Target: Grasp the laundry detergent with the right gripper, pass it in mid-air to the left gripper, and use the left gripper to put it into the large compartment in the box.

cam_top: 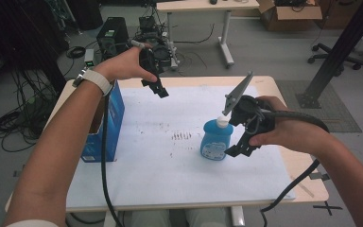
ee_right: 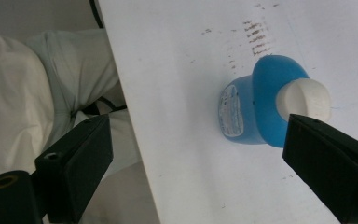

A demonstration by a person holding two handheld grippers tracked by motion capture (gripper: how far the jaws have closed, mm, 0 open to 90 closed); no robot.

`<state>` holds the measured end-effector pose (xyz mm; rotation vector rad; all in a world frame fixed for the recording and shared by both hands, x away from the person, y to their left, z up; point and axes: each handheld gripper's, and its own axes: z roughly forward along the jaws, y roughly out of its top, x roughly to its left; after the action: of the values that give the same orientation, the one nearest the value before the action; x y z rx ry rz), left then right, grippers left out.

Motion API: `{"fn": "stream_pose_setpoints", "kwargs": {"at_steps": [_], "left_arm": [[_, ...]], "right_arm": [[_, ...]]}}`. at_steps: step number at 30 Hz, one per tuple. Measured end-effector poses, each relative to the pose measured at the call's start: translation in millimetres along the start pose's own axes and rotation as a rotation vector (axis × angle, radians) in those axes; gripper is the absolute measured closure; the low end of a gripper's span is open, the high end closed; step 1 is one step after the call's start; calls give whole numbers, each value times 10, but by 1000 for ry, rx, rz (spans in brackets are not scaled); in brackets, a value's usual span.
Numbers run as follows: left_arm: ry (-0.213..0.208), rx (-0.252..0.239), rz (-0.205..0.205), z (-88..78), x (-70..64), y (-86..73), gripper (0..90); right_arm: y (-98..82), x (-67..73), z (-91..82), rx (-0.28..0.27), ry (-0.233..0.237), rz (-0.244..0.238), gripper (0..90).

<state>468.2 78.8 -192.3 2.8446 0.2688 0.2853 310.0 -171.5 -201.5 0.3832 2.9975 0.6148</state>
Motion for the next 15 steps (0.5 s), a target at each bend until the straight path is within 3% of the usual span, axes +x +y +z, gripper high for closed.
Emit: {"fn": "stream_pose_setpoints", "kwargs": {"at_steps": [10,15], "left_arm": [[0,-4,-11,-14,-22,29,74],[3,-6,-10,-35,-43,35,72]], "right_arm": [[-88,-62,-83,-28,-26,15,72],[-150,-190,-116,-48,-43,34,59]]}}
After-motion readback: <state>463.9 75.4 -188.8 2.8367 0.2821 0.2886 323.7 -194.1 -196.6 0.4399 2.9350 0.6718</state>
